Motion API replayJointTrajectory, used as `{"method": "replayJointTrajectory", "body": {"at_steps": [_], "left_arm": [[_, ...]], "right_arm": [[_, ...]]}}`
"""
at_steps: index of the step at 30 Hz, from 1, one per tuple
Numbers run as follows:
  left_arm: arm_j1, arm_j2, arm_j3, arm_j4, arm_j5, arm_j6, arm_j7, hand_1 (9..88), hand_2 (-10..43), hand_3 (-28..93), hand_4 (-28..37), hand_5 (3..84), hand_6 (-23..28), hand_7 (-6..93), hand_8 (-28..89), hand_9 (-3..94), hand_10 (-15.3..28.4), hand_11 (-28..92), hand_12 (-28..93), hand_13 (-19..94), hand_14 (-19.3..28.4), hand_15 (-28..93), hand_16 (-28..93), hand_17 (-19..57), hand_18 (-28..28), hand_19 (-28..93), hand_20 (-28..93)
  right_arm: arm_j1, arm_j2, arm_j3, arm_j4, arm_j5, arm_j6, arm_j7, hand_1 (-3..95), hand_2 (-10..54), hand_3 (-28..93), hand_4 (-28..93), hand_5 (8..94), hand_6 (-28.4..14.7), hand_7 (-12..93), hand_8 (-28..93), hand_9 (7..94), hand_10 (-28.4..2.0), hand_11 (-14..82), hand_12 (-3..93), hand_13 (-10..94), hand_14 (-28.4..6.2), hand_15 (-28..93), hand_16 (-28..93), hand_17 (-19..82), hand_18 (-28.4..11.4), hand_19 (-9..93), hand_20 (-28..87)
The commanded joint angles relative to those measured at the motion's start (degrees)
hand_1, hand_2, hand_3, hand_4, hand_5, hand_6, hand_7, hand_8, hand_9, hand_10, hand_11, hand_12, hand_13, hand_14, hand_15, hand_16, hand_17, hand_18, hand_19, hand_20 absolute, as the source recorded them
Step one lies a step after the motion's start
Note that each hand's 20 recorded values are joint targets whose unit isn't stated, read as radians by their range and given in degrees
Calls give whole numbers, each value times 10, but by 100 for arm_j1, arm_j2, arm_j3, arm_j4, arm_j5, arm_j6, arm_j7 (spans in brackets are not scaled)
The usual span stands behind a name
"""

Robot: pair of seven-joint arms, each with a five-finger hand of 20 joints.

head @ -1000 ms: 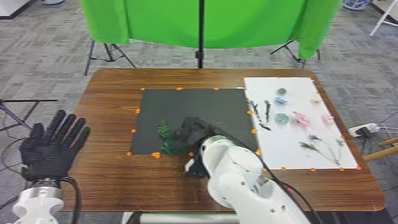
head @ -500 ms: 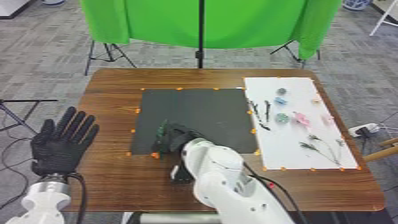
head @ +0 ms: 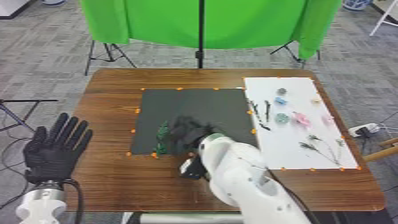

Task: Arrange flowers

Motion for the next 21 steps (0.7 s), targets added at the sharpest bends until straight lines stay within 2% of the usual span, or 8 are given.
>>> {"method": "replayJointTrajectory", "body": {"at_steps": [1,6,7,10,12,14,20,21], "left_arm": [[220,-103,-81,-90,-12,-73,82,283,110,785,-283,444,95,84,-82,370,149,157,93,261,160,284,-57,-78,131,316,108],[267,-77,-109,-123,-7,-117,181,283,110,785,-282,443,96,83,-82,370,149,158,93,261,161,285,-57,-78,131,316,108],[306,-70,-115,-142,-21,-110,237,283,110,785,-283,443,96,83,-81,370,149,157,92,261,161,284,-58,-78,131,316,108],[348,-34,-131,-118,-47,-269,353,282,109,787,-282,442,95,82,-82,370,150,157,92,261,161,284,-58,-78,131,316,108],[342,-30,-133,-116,-40,-285,374,281,103,789,-282,433,92,82,-81,366,146,155,92,260,159,282,-58,-78,131,315,108],[314,-25,-124,-92,-31,-339,370,281,99,790,-282,430,91,82,-81,364,147,152,92,260,157,278,-57,-77,131,313,107],[377,-49,-142,-122,-50,-231,344,281,95,790,-283,428,91,82,-81,364,148,150,95,261,157,273,-53,-75,131,307,107],[361,-52,-134,-120,-61,-213,342,281,95,790,-283,428,91,82,-81,365,148,150,95,261,157,273,-52,-75,131,306,107]], "right_arm": [[-403,906,1213,-726,-141,827,57,249,95,785,-192,759,-83,139,-102,516,-234,90,105,465,-233,611,121,326,-270,932,435],[-1089,1598,2305,-1048,-328,1437,340,260,59,793,-193,720,-91,144,-107,530,-234,98,112,473,-230,620,125,327,-272,932,440],[-1234,1702,2544,-1113,-378,1276,415,265,40,797,-193,702,-93,141,-108,530,-234,99,114,473,-229,622,126,325,-270,932,442],[-1733,1954,3260,-1308,-478,866,527,283,-25,798,-204,640,-99,130,-109,509,-235,97,117,452,-226,624,127,309,-268,932,430],[-2073,2087,3632,-1363,-658,816,540,302,-74,790,-214,595,-101,122,-108,488,-236,94,121,433,-225,618,127,295,-271,931,421],[-2395,2154,3907,-1366,-931,974,557,307,-92,785,-223,575,-103,113,-105,477,-236,93,123,425,-223,617,129,287,-271,930,416],[-3145,2117,4348,-1177,-1531,1648,490,305,-95,779,-266,529,-106,115,-107,437,-232,90,132,402,-219,643,135,276,-270,929,416],[-3195,2108,4382,-1125,-1604,1575,449,303,-95,780,-273,528,-105,117,-107,443,-228,99,136,401,-214,657,140,276,-269,928,416]]}}
